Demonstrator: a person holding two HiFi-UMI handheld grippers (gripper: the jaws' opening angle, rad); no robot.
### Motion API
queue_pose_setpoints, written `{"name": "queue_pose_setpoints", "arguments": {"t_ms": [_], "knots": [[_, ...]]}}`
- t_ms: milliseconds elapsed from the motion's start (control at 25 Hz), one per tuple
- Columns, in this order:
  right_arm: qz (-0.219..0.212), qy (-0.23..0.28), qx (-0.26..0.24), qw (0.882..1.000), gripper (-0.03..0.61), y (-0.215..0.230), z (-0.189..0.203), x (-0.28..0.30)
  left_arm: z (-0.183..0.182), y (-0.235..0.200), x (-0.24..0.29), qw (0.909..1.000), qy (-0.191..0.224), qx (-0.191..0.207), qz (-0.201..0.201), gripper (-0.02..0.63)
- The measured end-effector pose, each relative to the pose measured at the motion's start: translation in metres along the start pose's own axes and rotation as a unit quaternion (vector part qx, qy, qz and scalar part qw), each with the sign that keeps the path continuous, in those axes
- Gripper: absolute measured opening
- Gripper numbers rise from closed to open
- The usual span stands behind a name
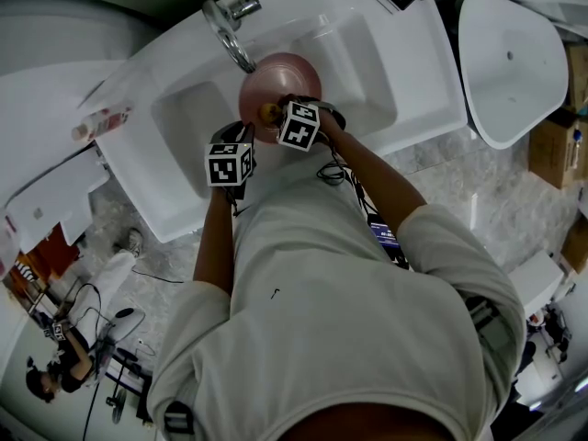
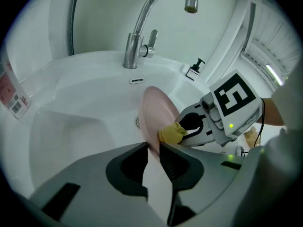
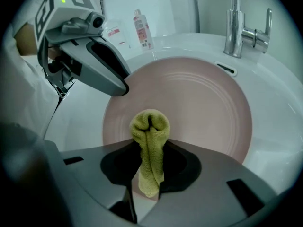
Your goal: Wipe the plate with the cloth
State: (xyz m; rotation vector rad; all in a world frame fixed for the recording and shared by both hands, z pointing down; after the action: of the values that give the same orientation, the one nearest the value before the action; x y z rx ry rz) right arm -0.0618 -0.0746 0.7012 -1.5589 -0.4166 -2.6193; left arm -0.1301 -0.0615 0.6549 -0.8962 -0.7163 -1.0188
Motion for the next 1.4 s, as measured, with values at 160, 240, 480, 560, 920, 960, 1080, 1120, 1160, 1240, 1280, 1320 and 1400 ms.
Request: {"name": "queue_pose_setpoints", "arguments": {"t_ms": [160, 240, 480, 560, 920, 960, 1080, 1120, 1160, 1240, 1280, 1320, 1400], "knots": [[-0.013, -0.014, 0.018, 1.000, 0.094, 0.003, 0.021, 0.004, 0.002, -0.001, 0.002, 1.0000, -0.007, 0.004, -0.004, 0.091], [-0.016, -0.021, 0.023, 0.999, 0.094, 0.005, 0.030, 0.004, 0.002, 0.000, 0.002, 1.0000, -0.007, 0.004, -0.003, 0.091], [-0.017, -0.032, 0.070, 0.997, 0.095, 0.018, 0.049, 0.002, 0.000, 0.003, 0.003, 0.9999, -0.007, 0.010, 0.001, 0.091], [-0.016, -0.031, 0.099, 0.994, 0.095, 0.024, 0.051, 0.001, -0.001, 0.004, 0.003, 0.9999, -0.006, 0.014, 0.001, 0.091], [0.059, -0.040, 0.178, 0.981, 0.095, 0.076, 0.053, -0.012, -0.003, 0.008, 0.002, 0.9997, -0.003, 0.025, 0.003, 0.091], [0.068, -0.038, 0.179, 0.981, 0.095, 0.081, 0.049, -0.014, -0.003, 0.008, 0.002, 0.9996, -0.003, 0.027, 0.003, 0.092], [0.087, -0.025, 0.166, 0.982, 0.095, 0.092, 0.031, -0.019, -0.004, 0.010, 0.001, 0.9995, -0.002, 0.032, 0.003, 0.094], [0.090, -0.018, 0.162, 0.983, 0.095, 0.095, 0.024, -0.020, -0.004, 0.011, 0.001, 0.9995, -0.002, 0.033, 0.003, 0.094], [0.092, -0.011, 0.157, 0.983, 0.095, 0.097, 0.017, -0.021, -0.004, 0.012, 0.001, 0.9994, -0.002, 0.033, 0.003, 0.094], [0.094, 0.003, 0.146, 0.985, 0.095, 0.099, 0.004, -0.022, -0.005, 0.013, 0.001, 0.9994, -0.001, 0.033, 0.005, 0.095], [0.096, 0.008, 0.141, 0.985, 0.095, 0.099, -0.001, -0.023, -0.005, 0.013, 0.000, 0.9995, -0.001, 0.033, 0.005, 0.095], [0.097, 0.013, 0.135, 0.986, 0.095, 0.099, -0.006, -0.023, -0.005, 0.013, 0.000, 0.9995, -0.001, 0.032, 0.006, 0.097], [0.099, 0.020, 0.123, 0.987, 0.094, 0.096, -0.015, -0.023, -0.005, 0.013, -0.001, 0.9995, 0.000, 0.031, 0.006, 0.097]]}}
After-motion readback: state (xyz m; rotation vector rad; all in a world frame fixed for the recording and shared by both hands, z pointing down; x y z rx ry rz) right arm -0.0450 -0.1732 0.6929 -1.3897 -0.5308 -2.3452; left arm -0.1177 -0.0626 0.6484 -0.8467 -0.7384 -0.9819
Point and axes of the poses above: the fingertips, and each gripper's own axes: x forward along the fingers, y to its right, z out of its underside, the point moved 1 cm from there along -x, backward along the fingers, and after that the axes turned 3 degrees about y, right-handed, at the moved point
